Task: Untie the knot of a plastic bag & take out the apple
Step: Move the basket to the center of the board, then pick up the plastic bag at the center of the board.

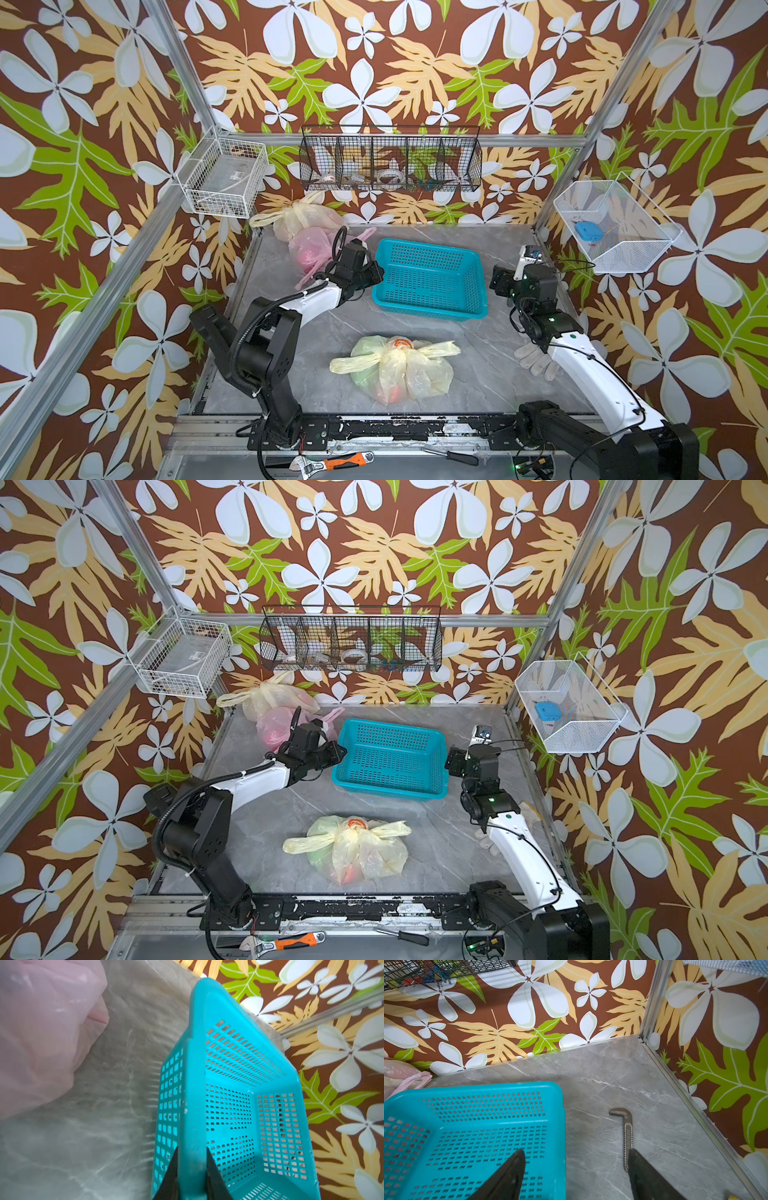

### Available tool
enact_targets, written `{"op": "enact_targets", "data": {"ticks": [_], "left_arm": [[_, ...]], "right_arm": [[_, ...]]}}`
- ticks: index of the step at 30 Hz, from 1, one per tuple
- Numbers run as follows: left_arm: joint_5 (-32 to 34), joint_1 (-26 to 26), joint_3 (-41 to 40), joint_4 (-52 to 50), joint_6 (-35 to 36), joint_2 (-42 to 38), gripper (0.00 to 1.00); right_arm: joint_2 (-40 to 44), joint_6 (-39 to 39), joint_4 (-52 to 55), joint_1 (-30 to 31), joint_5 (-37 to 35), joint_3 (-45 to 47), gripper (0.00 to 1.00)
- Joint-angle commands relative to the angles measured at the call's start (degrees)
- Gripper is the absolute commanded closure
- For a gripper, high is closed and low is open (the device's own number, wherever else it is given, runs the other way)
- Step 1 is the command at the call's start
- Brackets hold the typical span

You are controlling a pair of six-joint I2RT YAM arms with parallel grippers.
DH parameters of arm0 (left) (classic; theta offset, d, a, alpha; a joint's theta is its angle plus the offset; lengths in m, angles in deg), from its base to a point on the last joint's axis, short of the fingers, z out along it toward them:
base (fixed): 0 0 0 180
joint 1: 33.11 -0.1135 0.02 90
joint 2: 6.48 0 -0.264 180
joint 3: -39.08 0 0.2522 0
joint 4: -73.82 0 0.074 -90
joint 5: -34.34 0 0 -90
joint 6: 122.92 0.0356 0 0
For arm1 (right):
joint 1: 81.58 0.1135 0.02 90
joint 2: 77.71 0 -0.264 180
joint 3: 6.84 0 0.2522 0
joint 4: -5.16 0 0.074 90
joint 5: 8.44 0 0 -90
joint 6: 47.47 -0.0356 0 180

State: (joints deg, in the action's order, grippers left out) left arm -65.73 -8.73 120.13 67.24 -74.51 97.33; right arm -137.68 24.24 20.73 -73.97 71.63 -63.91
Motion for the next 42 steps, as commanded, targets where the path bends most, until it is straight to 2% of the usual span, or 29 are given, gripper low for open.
{"op": "enact_targets", "data": {"ticks": [1, 6, 9, 12, 15, 16, 17, 20, 21, 25, 28, 30, 34, 37, 39, 42], "left_arm": [[0.5, 1.0, 5.6, 8.1, -9.6, 4.8, 1.0], [5.0, 2.3, 12.7, 15.1, -16.1, 12.9, 1.0], [7.3, 2.9, 18.7, 14.5, -16.6, 18.0, 1.0], [7.8, 3.5, 26.9, 9.0, -14.5, 23.6, 0.99], [7.9, 3.5, 31.1, 4.2, -11.8, 26.3, 0.71], [8.0, 3.5, 31.2, 3.3, -10.6, 26.0, 0.65], [8.2, 3.5, 30.6, 3.0, -9.4, 25.4, 0.62], [7.9, 3.1, 28.6, 1.9, -6.9, 22.6, 0.46], [7.3, 2.7, 27.8, 1.7, -6.1, 21.5, 0.43], [5.9, 1.3, 24.1, 0.6, -3.1, 16.9, 0.43], [5.5, 0.3, 19.6, 0.7, -1.2, 12.3, 0.44], [4.8, -0.5, 16.6, 0.5, 0.2, 9.1, 0.44], [4.2, -2.0, 10.4, -0.8, 3.0, 3.3, 0.44], [1.9, -3.8, 4.8, -0.5, 4.2, -1.1, 0.44], [0.8, -4.8, 1.6, -1.5, 5.7, -3.9, 0.44], [1.2, -5.5, -1.7, -2.9, 8.3, -7.7, 0.44]], "right_arm": [[0.5, -2.7, 3.0, 0.3, 3.5, -0.4, 0.22], [1.3, -3.8, 6.0, 1.9, 5.7, 0.1, 0.23], [2.6, -4.7, 7.0, 3.2, 7.2, 1.4, 0.24], [3.9, -5.9, 6.7, 4.3, 10.4, 3.0, 0.24], [4.7, -5.5, 7.4, 5.7, 15.7, 3.5, 0.22], [5.0, -5.1, 7.9, 6.4, 17.8, 3.7, 0.21], [5.4, -4.5, 8.3, 7.2, 19.1, 3.7, 0.2], [8.0, -1.2, 7.2, 12.1, 23.7, 4.5, 0.2], [8.9, 0.2, 6.9, 14.5, 24.5, 4.5, 0.21], [7.7, 6.1, 10.1, 26.8, 21.6, 0.6, 0.2], [1.9, 8.3, 14.0, 35.1, 22.2, -4.2, 0.17], [-3.0, 8.2, 16.2, 39.6, 23.8, -7.4, 0.11], [-12.6, 9.4, 20.9, 46.2, 24.9, -12.1, 0.0], [-20.1, 11.7, 27.4, 48.0, 26.3, -14.6, 0.01], [-23.1, 13.3, 30.1, 48.4, 23.9, -15.4, 0.15], [-23.7, 14.0, 29.4, 48.4, 14.8, -17.3, 0.5]]}}
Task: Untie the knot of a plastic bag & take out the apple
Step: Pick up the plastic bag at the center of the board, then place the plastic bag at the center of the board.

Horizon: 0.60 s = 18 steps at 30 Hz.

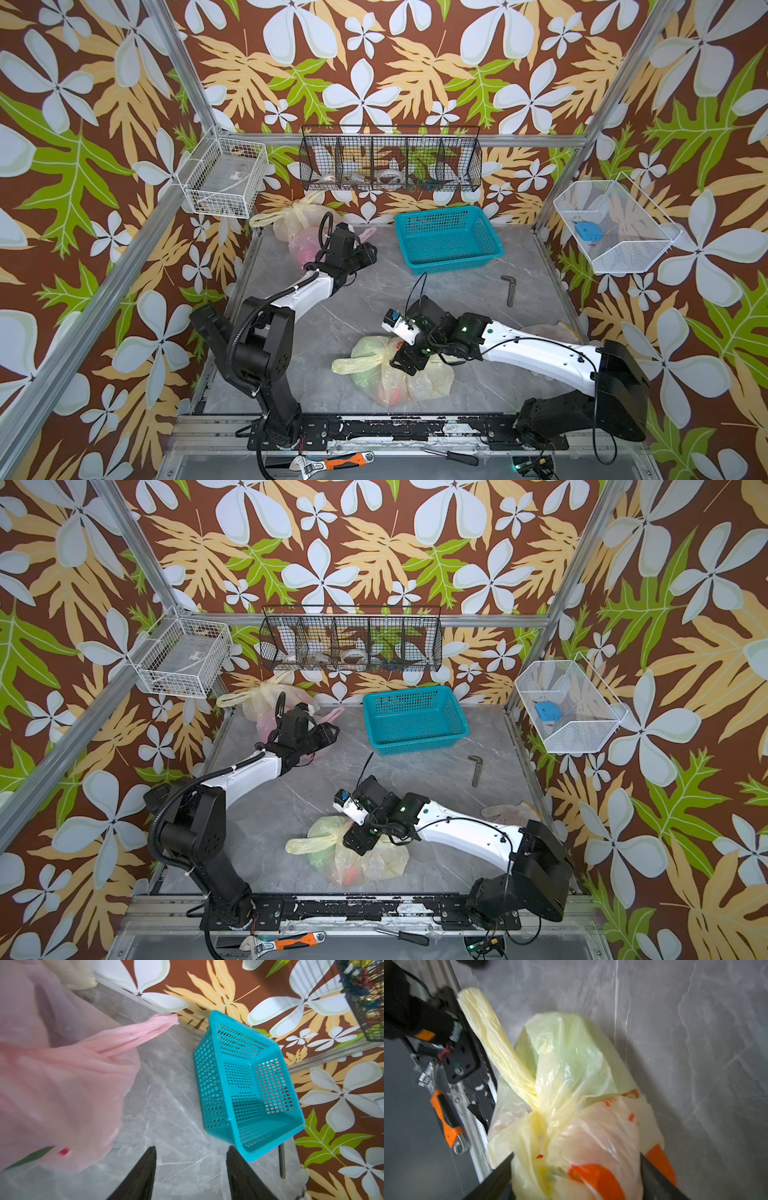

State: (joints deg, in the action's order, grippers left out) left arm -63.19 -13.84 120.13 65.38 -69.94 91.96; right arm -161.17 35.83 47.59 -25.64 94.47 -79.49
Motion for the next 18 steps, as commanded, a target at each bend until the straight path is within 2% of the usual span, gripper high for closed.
{"op": "enact_targets", "data": {"ticks": [1, 3, 6, 9, 11, 13, 15, 17, 18], "left_arm": [[-0.9, -0.7, -2.3, -1.4, 4.4, -3.3, 0.44], [-0.1, -1.2, -3.2, -2.4, 5.6, -5.3, 0.45], [1.1, -1.9, -3.3, -4.3, 6.7, -7.4, 0.47], [0.0, -2.2, -3.1, -5.5, 8.5, -9.1, 0.52], [-2.7, -2.2, -3.6, -5.2, 9.1, -10.3, 0.54], [-4.5, -2.2, -5.5, -3.4, 9.1, -11.8, 0.55], [-5.0, -2.2, -7.9, -1.8, 8.7, -13.3, 0.54], [-5.0, -2.2, -9.2, -1.7, 8.9, -14.1, 0.54], [-5.8, -2.2, -9.6, -1.8, 9.2, -14.4, 0.55]], "right_arm": [[0.2, 2.4, 1.0, 0.0, -11.9, -2.1, 0.57], [1.0, 0.8, -3.2, -0.9, -21.4, -4.4, 0.7], [1.0, -4.4, -8.8, -4.2, -23.9, -8.8, 0.92], [2.6, -8.1, -14.3, -4.8, -24.5, -8.6, 0.95], [4.3, -10.9, -16.1, -4.6, -24.4, -6.3, 0.94], [5.8, -13.9, -17.3, -4.0, -23.8, -2.4, 0.86], [5.0, -15.7, -18.1, -3.7, -17.3, 0.5, 0.56], [2.9, -16.6, -16.0, -3.1, -14.0, 0.1, 0.38], [1.9, -16.4, -14.3, -2.5, -14.6, -1.0, 0.33]]}}
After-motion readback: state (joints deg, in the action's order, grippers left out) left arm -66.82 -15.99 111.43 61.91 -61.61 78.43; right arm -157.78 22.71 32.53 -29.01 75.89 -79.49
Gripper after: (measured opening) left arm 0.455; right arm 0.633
